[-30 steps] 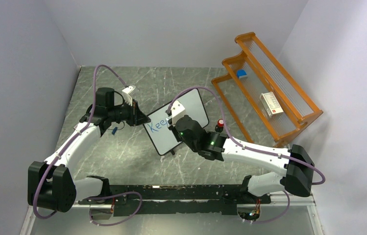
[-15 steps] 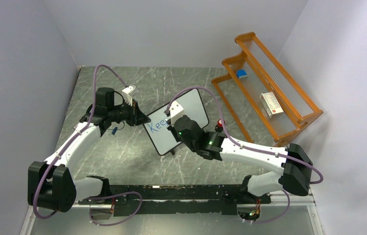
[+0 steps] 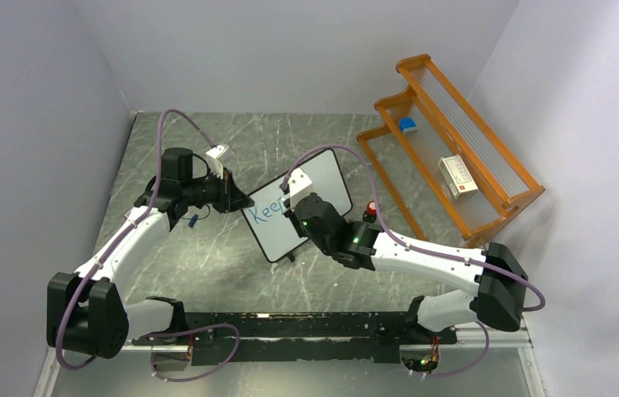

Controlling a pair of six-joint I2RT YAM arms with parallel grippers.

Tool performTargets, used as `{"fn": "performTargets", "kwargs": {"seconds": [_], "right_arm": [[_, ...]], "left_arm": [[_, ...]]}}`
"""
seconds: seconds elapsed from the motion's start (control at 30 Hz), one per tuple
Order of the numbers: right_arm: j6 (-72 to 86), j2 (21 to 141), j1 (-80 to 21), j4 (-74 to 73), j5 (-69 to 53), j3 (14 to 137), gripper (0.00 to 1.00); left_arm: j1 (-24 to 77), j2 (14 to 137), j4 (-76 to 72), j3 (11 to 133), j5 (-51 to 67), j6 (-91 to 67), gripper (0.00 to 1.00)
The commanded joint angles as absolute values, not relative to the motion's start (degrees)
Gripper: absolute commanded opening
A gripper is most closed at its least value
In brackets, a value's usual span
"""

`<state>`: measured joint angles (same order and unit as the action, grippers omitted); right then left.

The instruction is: Write a sentence on the whiteboard

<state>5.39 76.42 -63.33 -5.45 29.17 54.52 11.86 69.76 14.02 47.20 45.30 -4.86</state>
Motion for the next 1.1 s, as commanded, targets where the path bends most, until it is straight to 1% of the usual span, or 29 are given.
{"fn": "performTargets", "kwargs": {"seconds": [0.0, 0.3, 0.73, 0.97, 1.07], "right_arm": [[6.39, 75.61, -62.43, -6.64, 29.84, 53.64, 0.00], [7.49, 74.81, -62.53, -8.69, 27.81, 52.58, 0.00], [7.30, 75.03, -62.71, -8.02, 23.32, 53.34, 0.00], [7.51, 74.44, -62.80, -8.03, 22.83, 53.52, 0.00], [7.38, 73.27, -62.76, -8.50, 24.84, 53.16, 0.00]], "left_arm": [[12.26, 71.37, 18.37, 46.76, 39.76, -1.84, 0.05], [12.24, 71.43, 18.37, 46.80, 39.73, -1.82, 0.05], [12.30, 71.49, 18.37, 46.85, 39.81, -1.86, 0.05], [12.30, 71.53, 18.44, 46.89, 39.91, -1.86, 0.05], [12.30, 71.41, 18.52, 46.85, 39.81, -1.84, 0.05]]}}
